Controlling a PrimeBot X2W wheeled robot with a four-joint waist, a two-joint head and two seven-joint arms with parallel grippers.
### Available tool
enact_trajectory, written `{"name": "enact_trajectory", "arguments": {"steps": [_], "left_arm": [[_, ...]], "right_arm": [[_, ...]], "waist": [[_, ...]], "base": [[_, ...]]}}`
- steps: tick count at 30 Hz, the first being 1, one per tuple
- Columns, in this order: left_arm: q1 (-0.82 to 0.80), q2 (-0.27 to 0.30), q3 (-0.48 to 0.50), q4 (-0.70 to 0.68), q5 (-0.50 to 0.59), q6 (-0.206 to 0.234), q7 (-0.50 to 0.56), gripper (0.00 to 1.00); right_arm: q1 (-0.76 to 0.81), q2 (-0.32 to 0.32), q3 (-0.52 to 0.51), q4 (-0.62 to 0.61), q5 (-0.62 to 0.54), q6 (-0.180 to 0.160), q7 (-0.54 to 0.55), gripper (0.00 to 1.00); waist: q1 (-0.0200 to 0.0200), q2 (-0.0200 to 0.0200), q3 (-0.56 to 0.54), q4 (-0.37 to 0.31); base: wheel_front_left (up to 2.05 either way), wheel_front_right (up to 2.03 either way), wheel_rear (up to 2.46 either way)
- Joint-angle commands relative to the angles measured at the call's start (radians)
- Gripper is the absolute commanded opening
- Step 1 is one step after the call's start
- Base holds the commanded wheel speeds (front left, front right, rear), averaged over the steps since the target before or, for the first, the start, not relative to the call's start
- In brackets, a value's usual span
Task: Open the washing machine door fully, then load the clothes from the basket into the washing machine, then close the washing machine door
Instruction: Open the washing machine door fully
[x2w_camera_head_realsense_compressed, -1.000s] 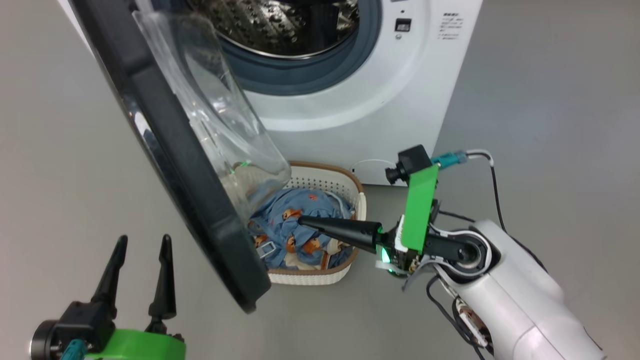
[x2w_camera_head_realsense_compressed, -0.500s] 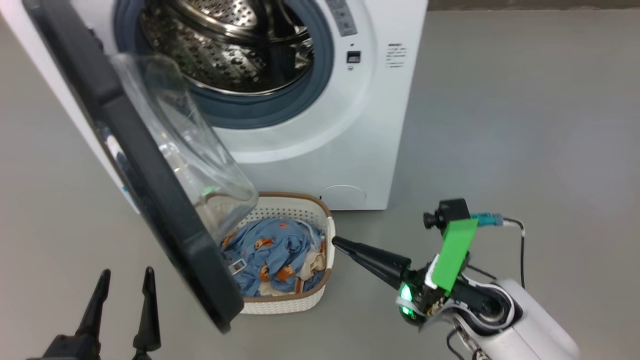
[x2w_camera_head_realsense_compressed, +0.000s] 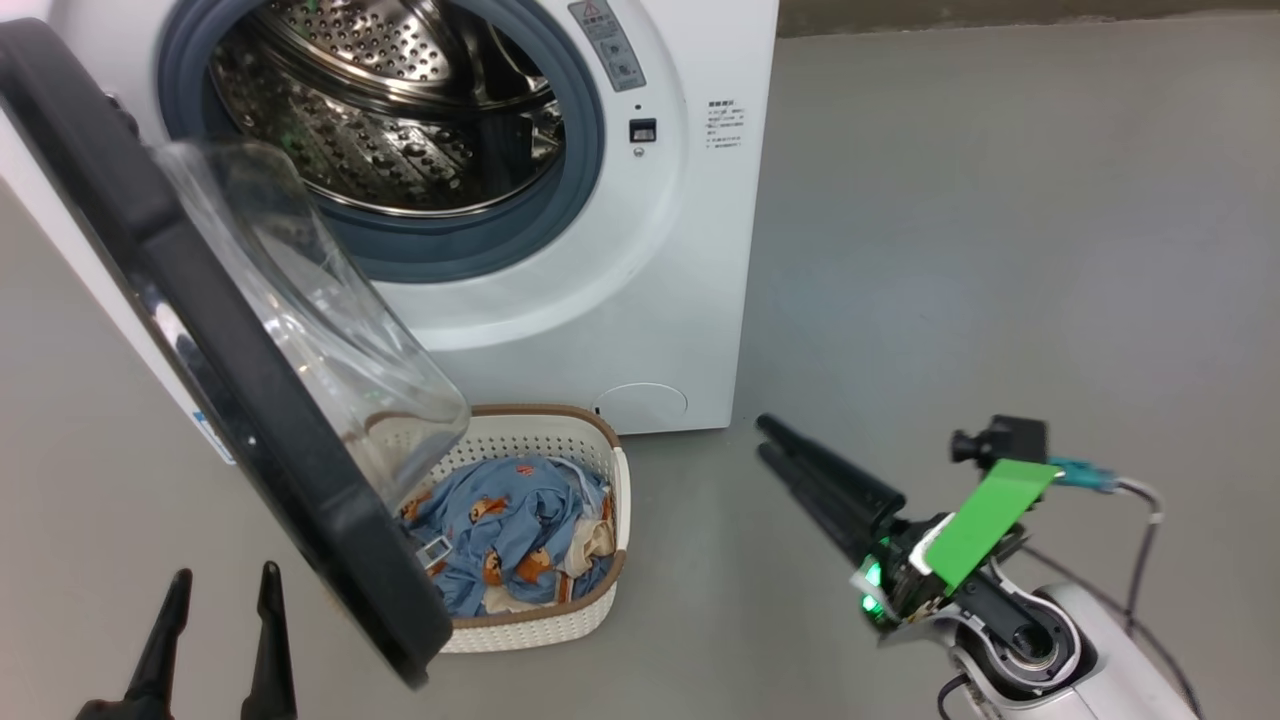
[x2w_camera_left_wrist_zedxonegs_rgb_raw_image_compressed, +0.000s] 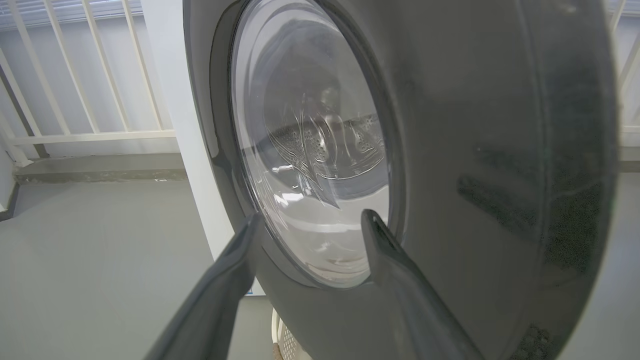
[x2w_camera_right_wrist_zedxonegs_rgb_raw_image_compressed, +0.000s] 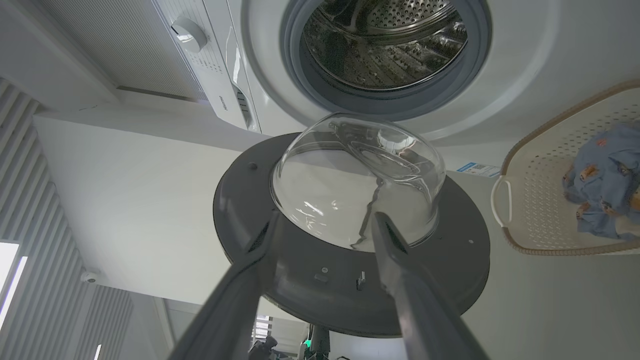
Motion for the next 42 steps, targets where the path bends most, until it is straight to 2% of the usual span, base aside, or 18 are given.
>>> {"name": "enact_trajectory", "arguments": {"steps": [1,7,13,16,23,27,31,38,42], "left_arm": [[-0.014,0.017,0.038,-0.032,-0.003,-0.002,-0.009,1.0],[-0.011,0.017,0.048,-0.035,-0.007,-0.002,-0.009,1.0],[-0.012,0.017,0.05,-0.038,-0.01,0.001,-0.009,1.0],[-0.01,0.017,0.05,-0.039,-0.012,0.004,-0.009,1.0],[-0.001,0.017,0.05,-0.045,-0.022,0.014,-0.009,1.0],[0.004,0.017,0.046,-0.05,-0.023,0.019,-0.009,1.0],[0.008,0.017,0.045,-0.054,-0.024,0.025,-0.009,1.0],[0.014,0.017,0.048,-0.059,-0.028,0.034,-0.009,1.0],[0.017,0.017,0.046,-0.063,-0.028,0.043,-0.009,1.0]], "right_arm": [[0.003,-0.002,-0.002,-0.037,-0.038,0.002,-0.034,1.0],[-0.001,-0.016,-0.037,-0.049,-0.249,0.002,-0.257,1.0],[-0.028,-0.058,-0.024,-0.013,-0.546,0.002,-0.529,1.0],[-0.043,-0.087,-0.009,0.02,-0.714,0.002,-0.621,1.0],[-0.02,-0.057,-0.115,0.032,-1.036,0.002,-0.664,1.0],[0.034,-0.011,-0.232,-0.032,-1.235,0.002,-0.665,1.0],[0.118,0.043,-0.308,-0.088,-1.386,0.002,-0.665,1.0],[0.223,0.091,-0.376,-0.132,-1.542,0.002,-0.665,1.0],[0.269,0.111,-0.403,-0.134,-1.564,0.002,-0.665,1.0]], "waist": [[0.0,0.0,0.001,-0.004],[0.0,0.0,0.004,-0.014],[0.0,0.0,0.007,-0.018],[0.0,0.0,0.005,-0.02],[0.0,0.0,-0.002,-0.025],[0.0,0.0,-0.003,-0.025],[0.0,0.0,-0.002,-0.027],[0.0,0.0,-0.005,-0.031],[0.0,0.0,-0.006,-0.03]], "base": [[0.0,0.0,0.0],[0.0,0.0,0.0],[0.0,0.0,0.0],[0.0,0.0,0.0],[0.0,0.0,0.0],[0.0,0.0,0.0],[0.0,0.0,0.0],[0.0,0.0,0.0],[0.0,0.0,0.0]]}}
